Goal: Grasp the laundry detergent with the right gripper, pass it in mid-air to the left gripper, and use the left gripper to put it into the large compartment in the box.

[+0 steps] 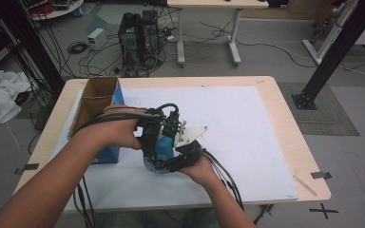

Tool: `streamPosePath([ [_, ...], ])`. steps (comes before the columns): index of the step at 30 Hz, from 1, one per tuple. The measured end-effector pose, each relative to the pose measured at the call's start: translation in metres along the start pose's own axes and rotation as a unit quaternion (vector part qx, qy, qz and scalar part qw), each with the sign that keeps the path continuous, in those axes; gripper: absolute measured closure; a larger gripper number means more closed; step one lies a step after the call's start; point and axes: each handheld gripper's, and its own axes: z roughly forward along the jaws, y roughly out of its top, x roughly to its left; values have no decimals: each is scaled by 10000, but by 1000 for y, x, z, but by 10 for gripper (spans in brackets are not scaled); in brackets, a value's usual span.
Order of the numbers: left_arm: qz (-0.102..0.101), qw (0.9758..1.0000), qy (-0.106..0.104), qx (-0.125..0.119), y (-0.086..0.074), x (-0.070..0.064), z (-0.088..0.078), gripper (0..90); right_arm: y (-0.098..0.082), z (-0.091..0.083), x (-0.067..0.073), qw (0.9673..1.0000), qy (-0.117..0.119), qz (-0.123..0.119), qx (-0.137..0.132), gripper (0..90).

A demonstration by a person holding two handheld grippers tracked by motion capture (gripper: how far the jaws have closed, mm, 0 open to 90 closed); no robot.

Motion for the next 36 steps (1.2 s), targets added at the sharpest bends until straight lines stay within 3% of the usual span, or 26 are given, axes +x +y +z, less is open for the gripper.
streamPosePath([
  [24, 10, 10000, 52, 73, 0, 2, -1, 373, 1, 1, 1, 10000, 73, 23, 18, 450],
  [29, -17, 10000, 43, 58, 0, 1, -1, 377, 1, 2, 1, 10000, 79, -14, 7, 452],
  [31, -20, 10000, 31, 83, 0, 1, -2, 378, 1, 2, 0, 9998, 43, -154, -71, 451],
  [35, -1, 10000, 23, 68, -1, 2, -1, 381, 1, 1, 1, 9999, 102, 50, 39, 451],
  [36, -9, 9999, 30, 109, 0, 2, -2, 381, 1, 0, 4, 9996, 172, 202, 124, 450],
])
